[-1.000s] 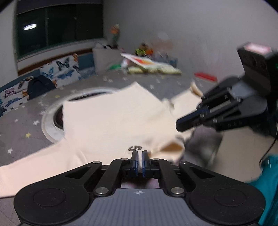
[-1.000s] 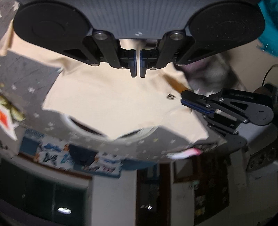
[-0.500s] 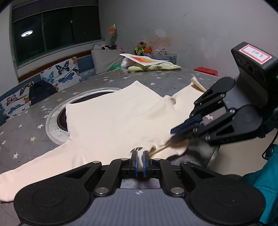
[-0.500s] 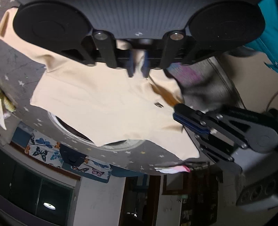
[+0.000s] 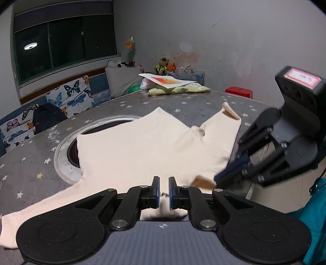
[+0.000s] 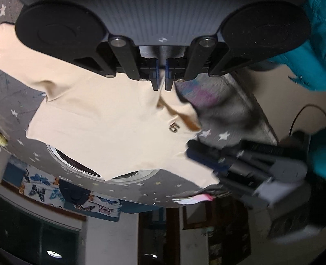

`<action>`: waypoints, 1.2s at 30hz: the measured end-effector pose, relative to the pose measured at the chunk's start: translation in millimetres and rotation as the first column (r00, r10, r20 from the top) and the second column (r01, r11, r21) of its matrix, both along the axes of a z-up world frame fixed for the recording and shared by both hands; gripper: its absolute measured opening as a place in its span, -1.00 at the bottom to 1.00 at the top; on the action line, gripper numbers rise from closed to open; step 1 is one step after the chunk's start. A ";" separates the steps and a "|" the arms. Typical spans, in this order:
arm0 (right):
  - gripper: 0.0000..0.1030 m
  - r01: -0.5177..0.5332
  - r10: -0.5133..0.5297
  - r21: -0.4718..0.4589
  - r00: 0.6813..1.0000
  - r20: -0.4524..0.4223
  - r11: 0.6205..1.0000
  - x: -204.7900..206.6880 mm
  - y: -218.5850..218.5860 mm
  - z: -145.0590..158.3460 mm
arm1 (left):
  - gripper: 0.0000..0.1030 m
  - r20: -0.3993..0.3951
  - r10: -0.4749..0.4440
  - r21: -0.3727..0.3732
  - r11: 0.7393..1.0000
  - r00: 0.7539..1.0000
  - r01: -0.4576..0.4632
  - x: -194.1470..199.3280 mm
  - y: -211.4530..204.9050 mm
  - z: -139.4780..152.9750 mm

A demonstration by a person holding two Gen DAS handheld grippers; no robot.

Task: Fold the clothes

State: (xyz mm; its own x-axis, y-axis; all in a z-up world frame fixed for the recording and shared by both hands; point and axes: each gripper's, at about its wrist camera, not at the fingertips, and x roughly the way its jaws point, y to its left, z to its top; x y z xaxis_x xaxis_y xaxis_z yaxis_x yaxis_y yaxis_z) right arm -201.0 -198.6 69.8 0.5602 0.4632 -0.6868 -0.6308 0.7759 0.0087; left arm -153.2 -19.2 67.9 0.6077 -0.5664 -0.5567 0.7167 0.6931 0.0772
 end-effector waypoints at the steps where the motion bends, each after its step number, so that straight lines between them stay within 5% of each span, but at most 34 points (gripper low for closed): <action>1: -0.83 0.009 -0.009 0.017 1.000 0.003 1.000 -0.1 -3.8 2.3 | -0.81 0.003 0.001 -0.002 1.000 1.000 -0.001 2.4 -2.5 1.3; 6: -0.66 0.163 -0.166 0.050 0.984 0.056 0.985 8.3 -36.5 13.1 | -0.81 -0.020 -0.002 -0.035 0.999 1.000 0.001 22.0 -20.3 -1.0; 9: -0.65 0.315 -0.317 0.039 0.945 0.078 0.948 21.8 -69.5 8.3 | -0.81 -0.048 -0.017 -0.035 0.999 0.999 0.015 29.7 -34.0 -9.4; 13: -0.59 0.515 -0.516 0.026 0.852 0.087 0.857 40.9 -120.8 -6.4 | -0.81 -0.086 -0.039 -0.023 0.999 0.996 0.037 32.1 -45.3 -21.2; 18: -0.47 0.647 -0.643 -0.013 0.760 0.093 0.763 55.5 -168.8 -24.5 | -0.75 -0.119 -0.051 0.006 0.999 0.992 0.052 30.2 -49.4 -31.6; 23: -0.42 0.787 -0.779 -0.034 0.615 0.123 0.616 53.3 -205.2 -25.4 | -0.65 -0.118 -0.041 0.004 0.999 0.992 0.042 30.8 -42.4 -29.0; 25: -0.41 0.804 -0.795 -0.033 0.592 0.131 0.593 51.6 -210.2 -23.4 | -0.60 -0.100 -0.028 0.007 1.000 0.995 0.028 35.8 -39.0 -23.6; 27: -0.41 0.790 -0.783 -0.011 0.609 0.125 0.613 53.6 -208.0 -18.2 | -0.57 -0.076 0.003 0.013 1.000 0.997 -0.002 45.1 -38.2 -18.0; 31: -0.35 0.710 -0.710 0.041 0.698 0.095 0.703 69.5 -187.4 -7.3 | -0.56 -0.051 0.122 0.012 0.993 0.991 -0.121 80.6 -32.7 -6.7; 36: -0.34 0.604 -0.609 0.095 0.792 0.041 0.792 111.9 -155.5 -1.9 | -0.48 -0.031 0.299 0.034 0.954 0.954 -0.298 143.6 -28.1 -4.1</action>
